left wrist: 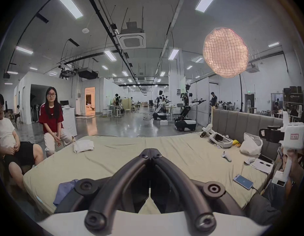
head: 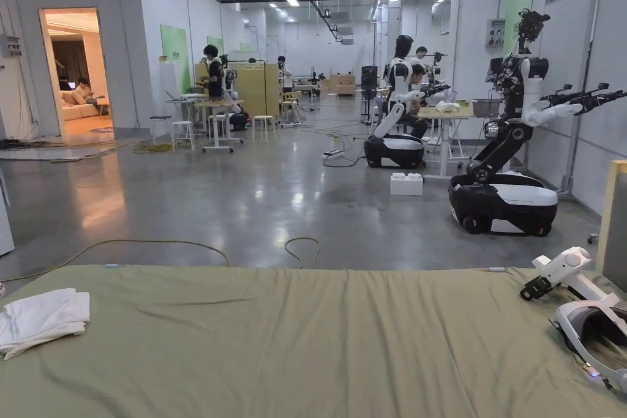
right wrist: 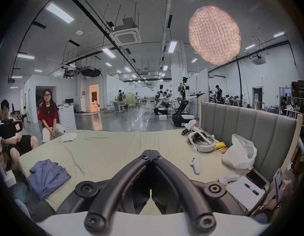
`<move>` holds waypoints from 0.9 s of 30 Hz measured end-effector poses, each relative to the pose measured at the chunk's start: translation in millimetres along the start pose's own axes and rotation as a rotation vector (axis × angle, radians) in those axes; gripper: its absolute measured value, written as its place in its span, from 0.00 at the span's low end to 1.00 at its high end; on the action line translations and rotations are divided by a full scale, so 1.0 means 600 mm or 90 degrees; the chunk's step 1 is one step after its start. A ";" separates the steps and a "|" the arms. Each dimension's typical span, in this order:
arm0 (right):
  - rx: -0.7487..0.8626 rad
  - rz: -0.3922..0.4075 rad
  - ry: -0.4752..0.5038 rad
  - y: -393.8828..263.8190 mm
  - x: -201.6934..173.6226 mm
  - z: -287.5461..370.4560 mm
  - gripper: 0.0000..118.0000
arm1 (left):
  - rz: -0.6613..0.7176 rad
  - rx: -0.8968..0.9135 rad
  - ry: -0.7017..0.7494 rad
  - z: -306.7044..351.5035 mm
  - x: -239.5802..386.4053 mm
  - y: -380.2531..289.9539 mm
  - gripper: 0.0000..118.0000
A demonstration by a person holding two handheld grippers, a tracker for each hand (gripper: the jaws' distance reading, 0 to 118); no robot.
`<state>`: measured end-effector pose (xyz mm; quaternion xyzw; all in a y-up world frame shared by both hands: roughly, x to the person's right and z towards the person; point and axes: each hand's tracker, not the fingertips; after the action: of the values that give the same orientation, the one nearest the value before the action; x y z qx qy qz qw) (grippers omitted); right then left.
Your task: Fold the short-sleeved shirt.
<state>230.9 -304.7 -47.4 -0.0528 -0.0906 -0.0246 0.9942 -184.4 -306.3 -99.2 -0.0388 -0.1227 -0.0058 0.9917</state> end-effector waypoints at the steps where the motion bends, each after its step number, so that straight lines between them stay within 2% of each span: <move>1: 0.000 0.005 0.002 0.001 -0.002 0.001 0.00 | 0.001 0.000 0.001 0.000 0.001 0.000 0.00; 14: -0.008 0.012 0.024 -0.011 0.003 -0.004 0.00 | 0.017 -0.006 0.014 0.001 -0.011 -0.004 0.00; 19: -0.010 0.015 0.036 -0.006 -0.016 -0.003 0.00 | 0.026 -0.003 0.021 0.011 -0.013 -0.006 0.00; 27: -0.012 0.005 0.126 -0.007 -0.074 -0.032 0.00 | 0.014 -0.022 0.071 0.050 -0.039 -0.011 0.08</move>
<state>190.6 -309.4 -73.9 -0.0596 0.0086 -0.0265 0.9978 -214.6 -310.2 -75.7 -0.0567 -0.0670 0.0006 0.9961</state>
